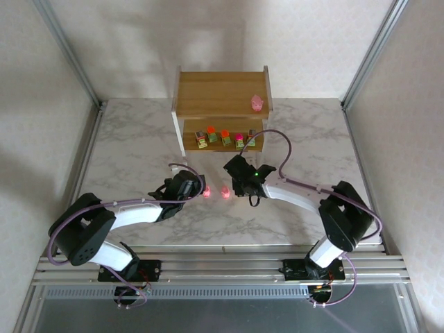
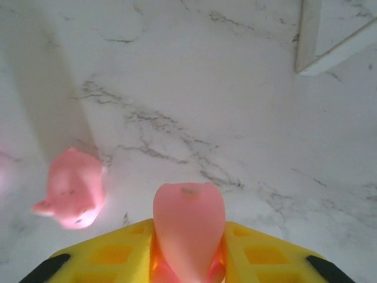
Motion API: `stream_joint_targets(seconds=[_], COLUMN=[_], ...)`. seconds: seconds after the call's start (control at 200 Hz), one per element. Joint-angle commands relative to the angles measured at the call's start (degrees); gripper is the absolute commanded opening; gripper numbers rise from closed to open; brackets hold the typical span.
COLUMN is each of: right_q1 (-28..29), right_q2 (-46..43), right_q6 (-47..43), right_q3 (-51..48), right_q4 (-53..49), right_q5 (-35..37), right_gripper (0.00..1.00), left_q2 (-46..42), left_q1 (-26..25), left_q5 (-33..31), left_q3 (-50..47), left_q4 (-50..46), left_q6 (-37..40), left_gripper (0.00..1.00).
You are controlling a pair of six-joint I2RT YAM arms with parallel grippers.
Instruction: Place and organize the plastic toys onto the shelf
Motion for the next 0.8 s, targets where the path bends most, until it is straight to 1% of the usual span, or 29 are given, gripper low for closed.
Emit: stream_joint_targets(seconds=[0.0,0.2,0.405,0.611,0.796], right_q1=[2.36,6.75,8.76,9.33,9.39], right_q2=[-3.67,-8.06,-10.60,-10.57,-7.50], right_q6=[0.15,-0.43,-2.24,-5.45,-8.60], right_q3=[2.18,9.59,18.77,29.85,40.05], right_q4=[-5.81,-13.47,-19.36,-24.73,-28.46], right_q5=[3.70,7.94,10.29,13.30,16.18], right_gripper=[0.30,0.30,0.29,0.29,0.29], left_q2=[0.13,-0.35,-0.67,-1.10,-1.72], left_q1=[0.44,0.32,0.29,-0.05,-0.58], left_q5=[0.91,1.14,1.36,1.28,0.94], left_q3=[-0.13,-0.41,-0.67,-0.90,-1.21], left_q4=[1.34,1.68,2.21,2.74,3.30], left_q6=[-0.39,-0.38,0.11,0.51,1.09], left_gripper=[0.88,0.88,0.88,0.88,0.87])
